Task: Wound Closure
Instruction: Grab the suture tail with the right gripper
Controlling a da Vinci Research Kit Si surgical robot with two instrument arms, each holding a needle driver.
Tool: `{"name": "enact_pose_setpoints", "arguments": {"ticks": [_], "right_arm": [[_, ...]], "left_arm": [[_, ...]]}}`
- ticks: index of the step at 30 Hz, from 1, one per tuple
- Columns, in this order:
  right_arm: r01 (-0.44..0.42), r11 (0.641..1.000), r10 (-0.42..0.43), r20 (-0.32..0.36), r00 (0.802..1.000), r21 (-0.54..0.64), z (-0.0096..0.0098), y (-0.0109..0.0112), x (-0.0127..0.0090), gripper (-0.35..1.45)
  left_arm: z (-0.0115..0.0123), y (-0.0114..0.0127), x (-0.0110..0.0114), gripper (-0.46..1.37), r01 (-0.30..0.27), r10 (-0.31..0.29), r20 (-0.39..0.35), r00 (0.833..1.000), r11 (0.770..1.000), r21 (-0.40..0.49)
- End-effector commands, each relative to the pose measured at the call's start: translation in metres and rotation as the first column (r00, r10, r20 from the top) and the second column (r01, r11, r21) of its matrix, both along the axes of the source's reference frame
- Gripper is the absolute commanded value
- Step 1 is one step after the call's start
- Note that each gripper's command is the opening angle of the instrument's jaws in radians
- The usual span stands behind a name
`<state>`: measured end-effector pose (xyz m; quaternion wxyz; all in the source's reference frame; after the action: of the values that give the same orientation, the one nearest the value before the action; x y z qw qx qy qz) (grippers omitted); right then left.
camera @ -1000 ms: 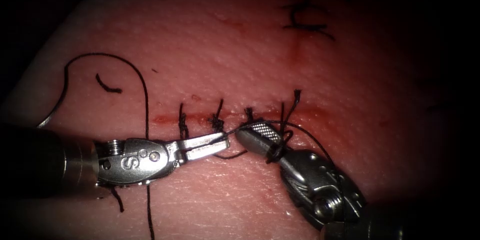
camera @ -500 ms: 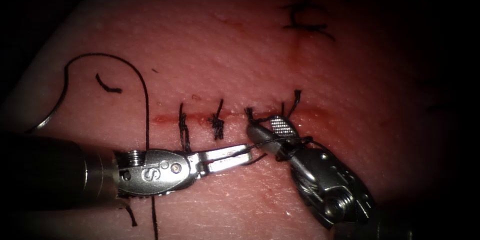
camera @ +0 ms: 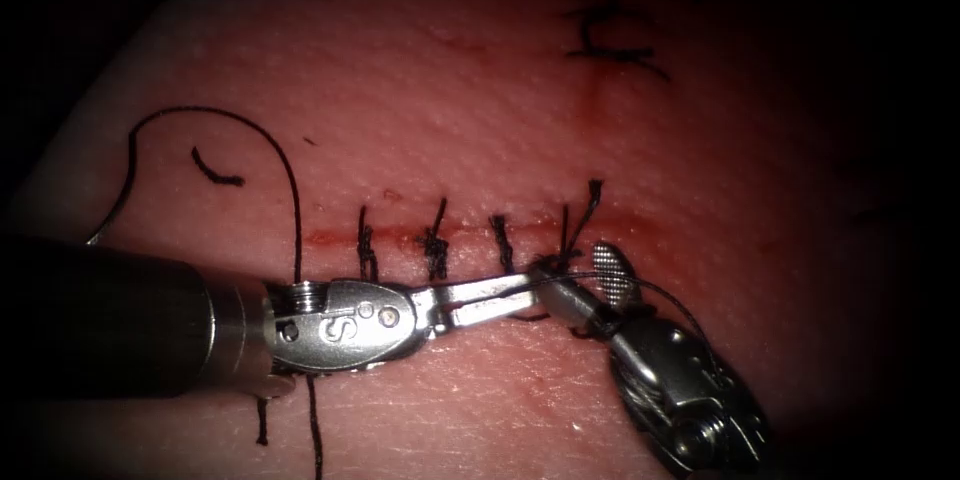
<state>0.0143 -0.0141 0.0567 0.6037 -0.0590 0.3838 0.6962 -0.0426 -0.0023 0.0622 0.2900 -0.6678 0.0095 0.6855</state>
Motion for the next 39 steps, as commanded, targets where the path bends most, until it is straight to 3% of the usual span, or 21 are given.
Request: {"name": "enact_pose_setpoints", "arguments": {"ticks": [1,4,12,26,29,30,33,39], "right_arm": [[0.000,1.000,0.000,0.000,1.000,0.000,0.0002,0.0002,0.0000,0.81],[-0.008,1.000,0.008,0.002,1.000,-0.004,0.0008,0.0010,-0.0001,0.77],[-0.034,0.999,0.034,0.006,0.999,-0.015,0.0008,0.0028,0.0004,1.06],[-0.026,0.999,0.026,-0.007,1.000,-0.040,-0.0001,0.0039,0.0006,0.94],[-0.018,0.999,0.018,-0.007,1.000,-0.051,-0.0002,0.0041,0.0006,0.83],[-0.011,0.998,0.010,-0.012,1.000,-0.057,-0.0003,0.0042,0.0006,0.60],[-0.004,0.998,0.003,-0.018,1.000,-0.066,-0.0003,0.0044,0.0006,0.18],[-0.001,0.998,0.000,-0.013,1.000,-0.069,0.0000,0.0046,0.0007,-0.26]], "left_arm": [[0.0000,0.0000,-0.0002,-0.35,-0.012,0.012,0.005,1.000,1.000,-0.001],[0.0000,-0.0001,-0.0006,-0.35,-0.022,0.022,0.010,1.000,1.000,-0.001],[0.0002,-0.0005,-0.0009,-0.35,-0.032,0.032,0.010,0.999,0.999,-0.003],[0.0005,-0.0007,-0.0012,-0.35,-0.038,0.038,0.010,0.999,0.999,-0.006],[0.0005,-0.0007,-0.0012,-0.35,-0.038,0.038,0.010,0.999,0.999,-0.006],[0.0005,-0.0007,-0.0012,-0.35,-0.038,0.038,0.011,0.999,0.999,-0.006],[0.0005,-0.0007,-0.0012,-0.35,-0.038,0.038,0.011,0.999,0.999,-0.006],[0.0005,-0.0007,-0.0012,-0.35,-0.039,0.039,0.009,0.999,0.999,-0.011]]}}
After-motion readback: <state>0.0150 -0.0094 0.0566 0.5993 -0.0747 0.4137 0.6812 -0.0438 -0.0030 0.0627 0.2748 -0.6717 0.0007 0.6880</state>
